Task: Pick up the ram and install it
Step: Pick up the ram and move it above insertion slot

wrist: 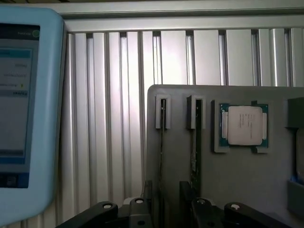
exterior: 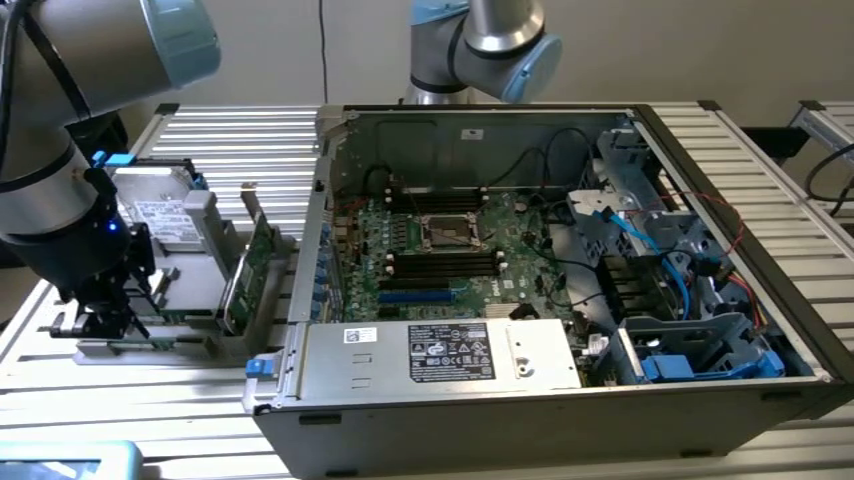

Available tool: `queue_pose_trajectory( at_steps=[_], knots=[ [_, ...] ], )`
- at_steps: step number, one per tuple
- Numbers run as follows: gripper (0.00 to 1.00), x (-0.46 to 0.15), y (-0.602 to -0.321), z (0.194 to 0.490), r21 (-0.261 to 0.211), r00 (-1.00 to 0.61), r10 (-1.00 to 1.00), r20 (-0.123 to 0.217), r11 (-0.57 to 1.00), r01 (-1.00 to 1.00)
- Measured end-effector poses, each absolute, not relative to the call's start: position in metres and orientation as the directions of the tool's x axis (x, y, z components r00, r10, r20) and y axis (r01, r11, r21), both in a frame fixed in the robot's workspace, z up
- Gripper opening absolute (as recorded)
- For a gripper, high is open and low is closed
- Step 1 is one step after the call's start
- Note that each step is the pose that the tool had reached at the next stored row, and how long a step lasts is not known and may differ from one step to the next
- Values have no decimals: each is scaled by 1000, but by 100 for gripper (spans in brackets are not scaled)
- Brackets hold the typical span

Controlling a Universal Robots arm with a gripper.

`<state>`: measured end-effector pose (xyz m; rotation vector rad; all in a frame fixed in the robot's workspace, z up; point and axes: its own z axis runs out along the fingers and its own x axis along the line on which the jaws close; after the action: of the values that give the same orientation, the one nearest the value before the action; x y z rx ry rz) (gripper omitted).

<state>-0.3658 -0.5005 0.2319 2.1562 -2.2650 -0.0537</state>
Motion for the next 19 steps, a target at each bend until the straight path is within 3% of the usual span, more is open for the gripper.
queue_pose_trajectory(
  at_steps=[19],
  knots=[
    [36,-365,-501,200,33,-49,-999,-14,49,-998]
  ],
)
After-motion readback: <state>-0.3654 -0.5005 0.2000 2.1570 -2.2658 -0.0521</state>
